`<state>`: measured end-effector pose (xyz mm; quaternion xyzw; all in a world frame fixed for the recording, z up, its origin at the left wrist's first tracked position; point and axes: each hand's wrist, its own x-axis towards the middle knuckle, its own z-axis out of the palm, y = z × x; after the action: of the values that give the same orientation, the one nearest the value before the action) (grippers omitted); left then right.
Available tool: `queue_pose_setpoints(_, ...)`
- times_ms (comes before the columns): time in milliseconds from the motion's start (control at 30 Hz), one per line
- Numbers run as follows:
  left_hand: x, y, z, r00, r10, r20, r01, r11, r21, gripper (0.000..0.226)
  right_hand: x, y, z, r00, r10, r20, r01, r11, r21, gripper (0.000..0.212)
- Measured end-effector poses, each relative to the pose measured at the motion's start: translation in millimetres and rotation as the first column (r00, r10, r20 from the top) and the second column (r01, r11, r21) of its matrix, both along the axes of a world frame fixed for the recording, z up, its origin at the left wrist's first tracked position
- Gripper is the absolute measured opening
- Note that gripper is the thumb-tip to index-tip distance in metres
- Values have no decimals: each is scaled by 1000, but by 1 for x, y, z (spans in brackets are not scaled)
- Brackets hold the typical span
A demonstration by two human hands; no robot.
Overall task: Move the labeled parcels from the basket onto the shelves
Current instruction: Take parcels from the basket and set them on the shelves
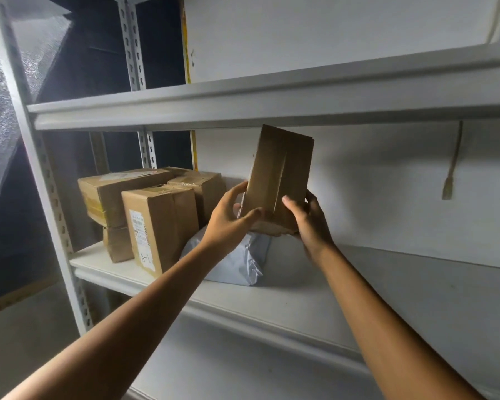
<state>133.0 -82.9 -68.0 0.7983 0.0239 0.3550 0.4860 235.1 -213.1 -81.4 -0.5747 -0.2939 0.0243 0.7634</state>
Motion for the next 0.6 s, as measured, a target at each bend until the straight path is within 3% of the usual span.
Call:
queue_pose_setpoints(167,0,-14,-3,998,-60,0,60,996,69,50,-12,-27,-7,997,-72,-38,72,997,-9,33)
queue_pose_setpoints(267,3,-19,-8,991,-129,-25,130,990,54,53,-18,-44,-7,993,-118,-27,116,992,-44,38)
queue_pose_setpoints(400,7,-29,-18,970,-238,-51,233,968,-88,66,-30,-66,-9,977,-212,5,211,971,-116,32)
queue_pose_setpoints(600,9,-57,-28,894,-447,-22,437,883,-174,38,-53,-99,-18,941,-336,30,337,930,-145,37)
